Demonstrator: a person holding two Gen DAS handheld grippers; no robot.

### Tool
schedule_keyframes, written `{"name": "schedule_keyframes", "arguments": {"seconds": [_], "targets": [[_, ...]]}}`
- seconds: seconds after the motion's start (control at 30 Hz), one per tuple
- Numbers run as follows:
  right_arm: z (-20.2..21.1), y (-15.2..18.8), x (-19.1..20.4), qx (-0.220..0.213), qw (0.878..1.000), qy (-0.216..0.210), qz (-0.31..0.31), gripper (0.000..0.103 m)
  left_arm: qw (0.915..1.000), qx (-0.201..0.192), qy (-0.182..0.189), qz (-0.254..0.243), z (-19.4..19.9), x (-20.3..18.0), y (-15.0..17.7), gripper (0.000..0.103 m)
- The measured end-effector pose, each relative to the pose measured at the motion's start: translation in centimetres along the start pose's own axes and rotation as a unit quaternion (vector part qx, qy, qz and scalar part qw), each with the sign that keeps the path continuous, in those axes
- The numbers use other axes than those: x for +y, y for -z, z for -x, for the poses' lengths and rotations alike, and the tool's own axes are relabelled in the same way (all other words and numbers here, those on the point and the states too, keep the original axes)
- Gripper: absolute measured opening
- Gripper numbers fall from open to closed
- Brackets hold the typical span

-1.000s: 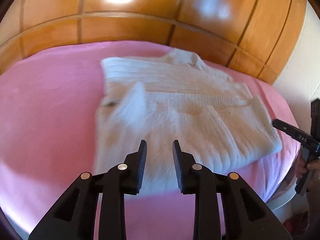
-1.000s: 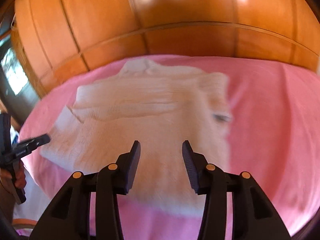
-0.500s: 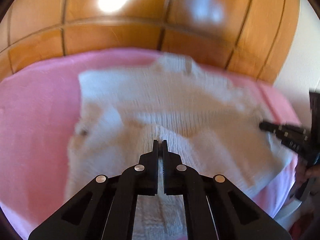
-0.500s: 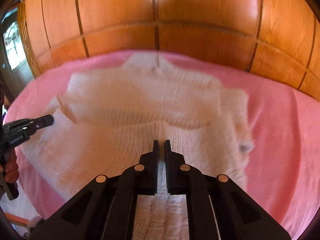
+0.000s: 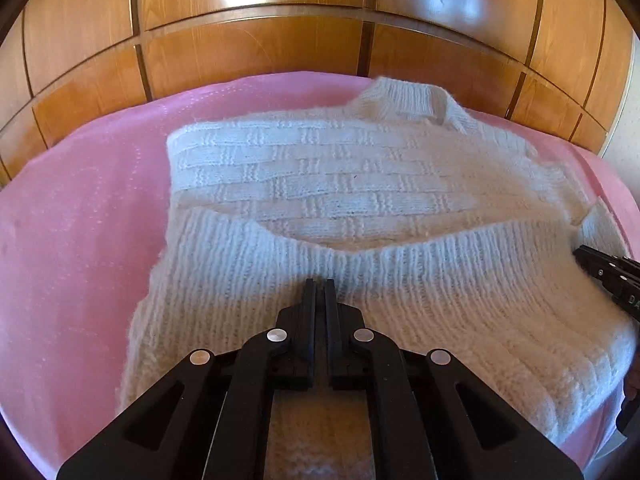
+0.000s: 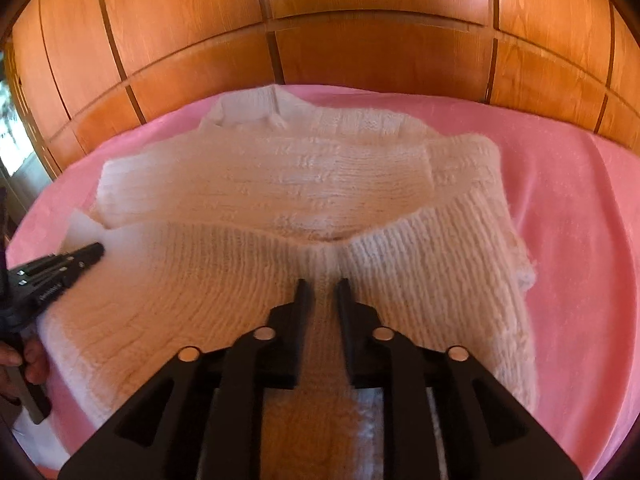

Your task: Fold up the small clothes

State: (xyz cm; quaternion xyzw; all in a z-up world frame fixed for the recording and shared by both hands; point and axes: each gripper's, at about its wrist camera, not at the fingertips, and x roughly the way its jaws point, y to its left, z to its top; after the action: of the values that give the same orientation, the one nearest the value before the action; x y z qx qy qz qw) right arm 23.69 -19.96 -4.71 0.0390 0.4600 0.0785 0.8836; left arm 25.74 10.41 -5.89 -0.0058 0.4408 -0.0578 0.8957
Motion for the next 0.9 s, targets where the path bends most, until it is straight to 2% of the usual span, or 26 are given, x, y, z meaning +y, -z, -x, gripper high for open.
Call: {"name": "schedule_keyframes", "arguments": {"seconds": [0.03, 0.07, 0.1, 0.13, 0.17, 0.2, 0.33, 0.43, 0.47, 0.5, 0.53, 0.6, 0.67, 0.7, 0.83, 0.87, 0.9], "targets": [[0.6, 0.1, 0.1, -0.001, 1.000, -0.005, -0.001, 0.030, 1.0000, 0.001, 0.002, 0.001, 0.3, 0.0, -0.1, 0.003], [1.3, 0.0, 0.0, -0.005, 1.000, -0.008, -0.001, 0.038, 1.0000, -0.001, 0.006, 0.001, 1.0, 0.1, -0.1, 0.008], [2.3, 0.1, -0.2, -0.014, 1.000, -0.012, -0.002, 0.048, 0.9999, -0.007, 0.008, 0.000, 1.9, 0.2, -0.1, 0.019], [3.0, 0.1, -0.4, -0.022, 1.000, -0.014, -0.003, 0.049, 0.9999, -0.014, 0.008, -0.001, 2.6, 0.4, -0.1, 0.025], [3.7, 0.0, -0.6, -0.029, 1.000, -0.012, -0.002, 0.049, 0.9997, -0.023, 0.005, 0.000, 3.2, 0.7, -0.2, 0.035], [4.5, 0.0, -1.0, -0.037, 0.999, -0.005, -0.001, 0.049, 0.9994, -0.034, 0.001, 0.002, 4.1, 1.1, 0.0, 0.039], [6.1, -0.3, -2.5, -0.054, 0.998, 0.029, -0.001, 0.055, 0.9983, -0.057, -0.012, 0.007, 6.6, 3.1, 0.6, 0.040], [5.7, -0.6, -3.8, -0.045, 0.998, 0.036, -0.008, 0.057, 0.9979, -0.060, -0.020, 0.009, 7.4, 5.1, 0.6, 0.040], [5.1, -0.7, -4.0, -0.037, 0.999, 0.036, -0.006, 0.057, 0.9979, -0.059, -0.024, 0.011, 7.2, 5.4, 0.3, 0.052], [4.8, -0.7, -4.0, -0.032, 0.999, 0.038, -0.001, 0.057, 0.9979, -0.058, -0.026, 0.015, 7.3, 6.0, 0.3, 0.070], [4.4, -0.7, -3.9, -0.027, 0.999, 0.042, 0.004, 0.057, 0.9979, -0.058, -0.022, 0.019, 7.4, 6.6, 0.3, 0.074], [3.3, -0.6, -3.8, -0.016, 0.998, 0.059, 0.018, 0.058, 0.9983, -0.054, -0.003, 0.021, 7.4, 7.2, 0.2, 0.075], [2.7, -0.3, -3.6, -0.007, 0.997, 0.075, 0.031, 0.046, 0.9990, -0.042, 0.008, 0.010, 6.8, 7.3, 0.0, 0.075], [2.4, -0.2, -3.4, -0.003, 0.996, 0.080, 0.039, 0.037, 0.9993, -0.036, 0.010, -0.003, 6.4, 7.1, -0.1, 0.075], [2.6, 0.2, -3.2, -0.008, 0.995, 0.084, 0.050, 0.017, 0.9989, -0.013, 0.021, -0.041, 4.5, 6.1, -0.1, 0.074], [2.7, 0.3, -3.2, -0.007, 0.995, 0.085, 0.054, 0.015, 0.9985, -0.008, 0.019, -0.051, 4.0, 5.8, -0.2, 0.062], [2.6, 0.2, -3.1, -0.006, 0.995, 0.085, 0.056, 0.013, 0.9979, 0.002, 0.011, -0.063, 3.3, 5.5, -0.1, 0.043]]}}
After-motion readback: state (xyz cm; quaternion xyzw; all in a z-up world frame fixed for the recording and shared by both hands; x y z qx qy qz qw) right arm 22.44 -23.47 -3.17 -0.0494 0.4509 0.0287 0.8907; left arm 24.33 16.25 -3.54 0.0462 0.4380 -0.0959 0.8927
